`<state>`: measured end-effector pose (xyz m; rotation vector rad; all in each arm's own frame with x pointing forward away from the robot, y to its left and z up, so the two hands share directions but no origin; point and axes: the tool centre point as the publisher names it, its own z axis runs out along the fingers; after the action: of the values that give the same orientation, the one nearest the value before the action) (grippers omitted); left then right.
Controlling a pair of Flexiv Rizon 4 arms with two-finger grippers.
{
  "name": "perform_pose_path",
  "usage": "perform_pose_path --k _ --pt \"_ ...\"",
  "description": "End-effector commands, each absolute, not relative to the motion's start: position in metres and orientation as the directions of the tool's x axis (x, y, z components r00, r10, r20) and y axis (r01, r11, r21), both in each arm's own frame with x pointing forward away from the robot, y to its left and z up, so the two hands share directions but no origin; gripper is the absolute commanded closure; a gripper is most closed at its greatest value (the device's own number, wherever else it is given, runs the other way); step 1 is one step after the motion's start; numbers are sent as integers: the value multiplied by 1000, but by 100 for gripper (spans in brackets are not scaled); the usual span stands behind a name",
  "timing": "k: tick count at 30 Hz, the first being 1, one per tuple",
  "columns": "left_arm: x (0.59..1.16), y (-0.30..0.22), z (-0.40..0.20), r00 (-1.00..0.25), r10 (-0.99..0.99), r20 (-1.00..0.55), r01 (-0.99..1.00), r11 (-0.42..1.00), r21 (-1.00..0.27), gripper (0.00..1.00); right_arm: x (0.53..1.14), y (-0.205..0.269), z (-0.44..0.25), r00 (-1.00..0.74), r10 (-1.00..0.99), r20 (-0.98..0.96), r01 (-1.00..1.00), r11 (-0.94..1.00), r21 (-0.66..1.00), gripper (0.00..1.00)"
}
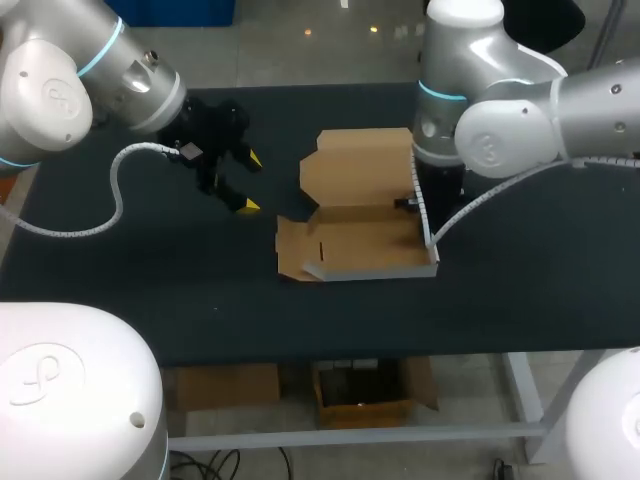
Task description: Assemble the packaging by folding the flat box into shape, placing the metal phone stand inside, and closing the box properly
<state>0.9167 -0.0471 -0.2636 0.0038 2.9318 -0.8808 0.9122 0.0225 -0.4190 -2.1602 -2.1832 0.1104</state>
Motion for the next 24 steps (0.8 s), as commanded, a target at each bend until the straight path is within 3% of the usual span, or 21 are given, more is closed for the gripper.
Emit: perform_pose_path --k 1,7,13,18,24 --pt "917 -47 -263 -997 -20 -75 24 837 -546 0 912 23 -419 -11 1000 -2 995 11 -100 100" --pt "913 -52 -262 -996 -77 -52 -35 830 -556 0 912 23 -419 -11 1000 -2 995 11 -100 100" --pt "896 -55 -264 -953 -278 122 -296 764 -574 0 912 23 -419 -11 1000 -2 995 11 -100 100" --pt "884 -53 -269 -818 -510 265 -566 633 -528 0 912 23 -419 -11 1000 -2 995 11 -100 100" --pt "872 -65 -284 -643 -657 393 -758 471 -451 0 912 23 -419 -11 1000 -2 995 11 -100 100"
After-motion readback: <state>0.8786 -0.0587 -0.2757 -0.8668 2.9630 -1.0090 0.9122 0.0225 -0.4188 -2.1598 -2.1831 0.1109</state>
